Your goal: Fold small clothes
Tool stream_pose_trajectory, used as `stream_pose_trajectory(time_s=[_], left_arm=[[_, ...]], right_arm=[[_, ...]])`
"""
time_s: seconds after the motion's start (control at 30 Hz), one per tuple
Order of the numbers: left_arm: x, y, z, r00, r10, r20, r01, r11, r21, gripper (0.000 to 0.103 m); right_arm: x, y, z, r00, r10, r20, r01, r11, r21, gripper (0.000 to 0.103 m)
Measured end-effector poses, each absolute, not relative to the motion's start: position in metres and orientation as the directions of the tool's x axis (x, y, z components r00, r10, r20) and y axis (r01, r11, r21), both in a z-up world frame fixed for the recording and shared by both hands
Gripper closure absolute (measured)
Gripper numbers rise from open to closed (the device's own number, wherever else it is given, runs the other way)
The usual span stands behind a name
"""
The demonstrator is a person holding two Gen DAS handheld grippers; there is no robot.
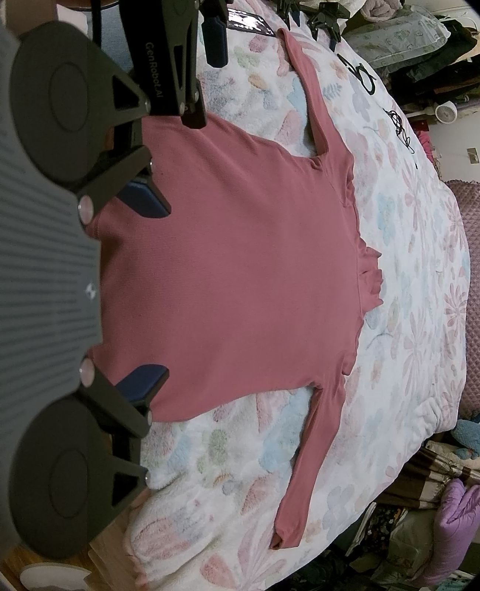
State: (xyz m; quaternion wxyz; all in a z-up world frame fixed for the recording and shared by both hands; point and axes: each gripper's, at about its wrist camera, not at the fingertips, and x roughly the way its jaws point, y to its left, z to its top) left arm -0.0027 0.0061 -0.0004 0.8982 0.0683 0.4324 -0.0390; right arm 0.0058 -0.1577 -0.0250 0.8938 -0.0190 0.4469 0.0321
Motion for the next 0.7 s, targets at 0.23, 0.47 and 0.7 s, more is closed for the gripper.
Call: stream_pose_trajectory(time_s=[0.23,0.47,0.7], left_arm=[[-0.0026,0.0059,-0.0003,0.622,-0.011,-0.783,0.129,0.988,0.089,0.017],[-0.0027,0.0099,-0.0017,0.620,-0.010,-0.784,0.127,0.988,0.088,0.017],[-0.0034,0.0130,-0.0041,0.619,-0.010,-0.785,0.128,0.988,0.088,0.017]], right_arm=[[0.0061,-0.1573,-0.0253,0.598,0.041,-0.800,-0.075,0.997,-0.005,0.020],[0.0076,-0.1584,-0.0263,0.593,0.042,-0.804,-0.072,0.997,-0.001,0.020],[0.0105,-0.1572,-0.0303,0.590,0.043,-0.806,-0.073,0.997,0.000,0.020]])
